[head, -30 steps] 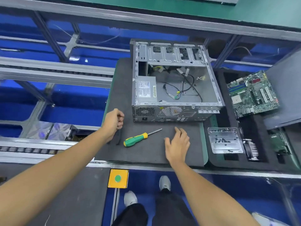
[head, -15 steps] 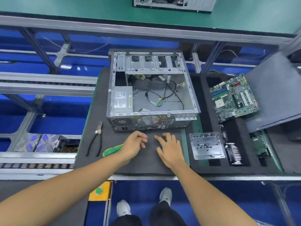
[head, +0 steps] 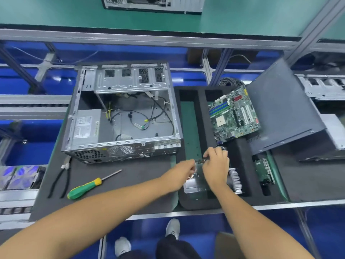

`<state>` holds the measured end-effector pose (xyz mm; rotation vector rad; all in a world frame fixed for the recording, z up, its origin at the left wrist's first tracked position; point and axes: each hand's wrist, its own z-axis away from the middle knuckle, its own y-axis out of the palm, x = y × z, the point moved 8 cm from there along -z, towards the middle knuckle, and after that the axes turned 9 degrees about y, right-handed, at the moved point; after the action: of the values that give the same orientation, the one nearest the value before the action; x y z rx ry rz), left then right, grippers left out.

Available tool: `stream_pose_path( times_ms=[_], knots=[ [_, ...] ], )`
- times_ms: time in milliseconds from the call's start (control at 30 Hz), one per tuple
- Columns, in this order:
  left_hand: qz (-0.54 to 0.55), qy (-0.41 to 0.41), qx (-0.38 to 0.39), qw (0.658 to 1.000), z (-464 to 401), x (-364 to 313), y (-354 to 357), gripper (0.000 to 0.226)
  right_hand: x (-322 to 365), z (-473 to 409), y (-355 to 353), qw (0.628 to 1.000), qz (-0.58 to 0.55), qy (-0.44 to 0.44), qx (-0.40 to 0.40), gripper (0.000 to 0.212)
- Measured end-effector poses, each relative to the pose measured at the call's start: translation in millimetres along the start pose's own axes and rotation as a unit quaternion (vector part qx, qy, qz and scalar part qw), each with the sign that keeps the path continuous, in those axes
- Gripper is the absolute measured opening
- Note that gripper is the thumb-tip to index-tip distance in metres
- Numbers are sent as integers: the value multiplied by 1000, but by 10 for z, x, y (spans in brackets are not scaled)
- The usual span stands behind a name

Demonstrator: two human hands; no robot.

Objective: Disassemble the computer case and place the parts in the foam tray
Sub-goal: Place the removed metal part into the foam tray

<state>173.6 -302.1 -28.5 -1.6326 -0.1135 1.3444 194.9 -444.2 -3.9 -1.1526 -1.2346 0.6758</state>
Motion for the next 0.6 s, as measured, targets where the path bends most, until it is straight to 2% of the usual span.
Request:
stream_pose_path(
  times_ms=[100,167,233,300,467,600],
  knots=[
    [-113,84,40,989,-314,-231,180,25,-188,-185,-54,1000,-6,12,8,34],
    [-80,40,91,992,-400,-216,292,20,-221,-290,-83,1000,-28,7,7,36],
    [-118,77,103,985,-426,-253,304,43,-157,-421,-146,998,-59,-12,-6,38],
    [-135,101,102,980,-407,-265,282,56,-28,-595,-235,995,-97,-30,-23,38],
    [-104,129,120,979,-387,-236,238,67,574,-965,-475,975,-200,-76,-57,33],
    [-93,118,118,982,-374,-252,212,78,1138,-1038,-611,957,-268,-96,-60,34]
  ],
)
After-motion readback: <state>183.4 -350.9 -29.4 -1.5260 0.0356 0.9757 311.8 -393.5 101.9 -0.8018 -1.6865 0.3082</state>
